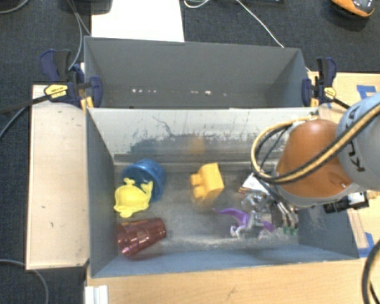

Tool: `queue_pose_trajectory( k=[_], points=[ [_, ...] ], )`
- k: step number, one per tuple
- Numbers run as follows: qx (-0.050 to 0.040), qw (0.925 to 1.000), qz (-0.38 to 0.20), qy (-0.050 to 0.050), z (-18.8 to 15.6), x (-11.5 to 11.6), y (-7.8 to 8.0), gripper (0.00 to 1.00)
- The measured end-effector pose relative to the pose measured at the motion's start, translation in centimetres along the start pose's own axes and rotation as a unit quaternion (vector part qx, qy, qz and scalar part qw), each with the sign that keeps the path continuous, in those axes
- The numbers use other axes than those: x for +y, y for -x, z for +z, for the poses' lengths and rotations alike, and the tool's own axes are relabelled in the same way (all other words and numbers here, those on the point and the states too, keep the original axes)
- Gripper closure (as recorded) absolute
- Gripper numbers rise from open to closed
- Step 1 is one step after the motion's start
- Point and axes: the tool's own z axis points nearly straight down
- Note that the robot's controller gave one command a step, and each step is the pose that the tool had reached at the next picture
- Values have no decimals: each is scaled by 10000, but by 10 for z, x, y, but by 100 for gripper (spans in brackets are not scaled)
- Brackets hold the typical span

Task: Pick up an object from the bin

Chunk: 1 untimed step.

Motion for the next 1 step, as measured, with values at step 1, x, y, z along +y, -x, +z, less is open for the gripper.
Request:
queue_pose_trajectory(
  k=[1],
  points=[
    [-9, 10000, 2, 2, -5, 0, 1, 100]
  ],
)
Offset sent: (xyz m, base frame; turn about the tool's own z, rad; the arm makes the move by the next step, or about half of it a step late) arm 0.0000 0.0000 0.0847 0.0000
